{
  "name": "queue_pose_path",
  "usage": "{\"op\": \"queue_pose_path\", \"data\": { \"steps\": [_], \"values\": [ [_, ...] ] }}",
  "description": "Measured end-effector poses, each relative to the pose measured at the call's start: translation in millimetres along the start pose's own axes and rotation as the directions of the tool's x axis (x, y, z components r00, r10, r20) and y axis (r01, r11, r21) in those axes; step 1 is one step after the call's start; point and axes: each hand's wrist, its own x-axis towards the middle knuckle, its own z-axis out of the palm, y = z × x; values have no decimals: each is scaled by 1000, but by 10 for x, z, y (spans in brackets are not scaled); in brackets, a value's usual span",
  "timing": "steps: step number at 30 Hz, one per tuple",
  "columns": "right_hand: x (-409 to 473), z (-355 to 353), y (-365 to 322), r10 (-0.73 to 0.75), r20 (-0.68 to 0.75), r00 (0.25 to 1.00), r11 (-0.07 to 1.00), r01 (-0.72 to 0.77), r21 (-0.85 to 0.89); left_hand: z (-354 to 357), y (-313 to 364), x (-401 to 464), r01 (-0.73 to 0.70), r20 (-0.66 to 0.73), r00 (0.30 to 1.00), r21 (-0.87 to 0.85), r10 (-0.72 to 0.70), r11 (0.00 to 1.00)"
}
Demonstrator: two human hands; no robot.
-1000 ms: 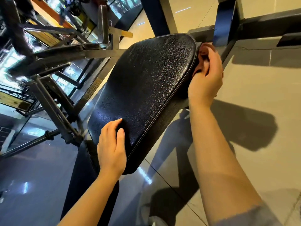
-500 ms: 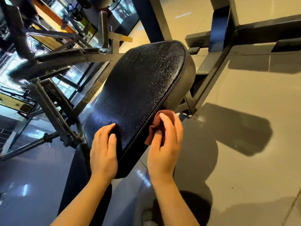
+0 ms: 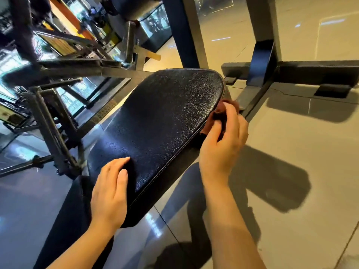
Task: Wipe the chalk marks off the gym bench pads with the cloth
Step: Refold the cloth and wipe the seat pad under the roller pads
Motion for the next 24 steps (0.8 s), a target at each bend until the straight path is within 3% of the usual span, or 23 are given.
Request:
{"op": "queue_pose_path", "data": {
  "steps": [6, 13, 17, 24],
  "values": [
    [-1305, -73, -62, -100, 114, 988, 994, 103, -26, -22, 10, -16, 5, -5, 1000, 3, -5, 1000],
    [-203, 69, 17, -56, -87, 995, 998, 57, 13, -23, 8, -30, -4, -1, 1000, -12, 4, 1000],
    [553, 150, -18, -27, -29, 999, 999, 28, 40, -17, -8, -21, -14, -3, 1000, -25, 14, 1000],
    [-565, 159, -261, -160, -27, 987, 984, 157, -85, -23, 35, -37, 24, -20, 999, -42, -25, 999]
  ]
}}
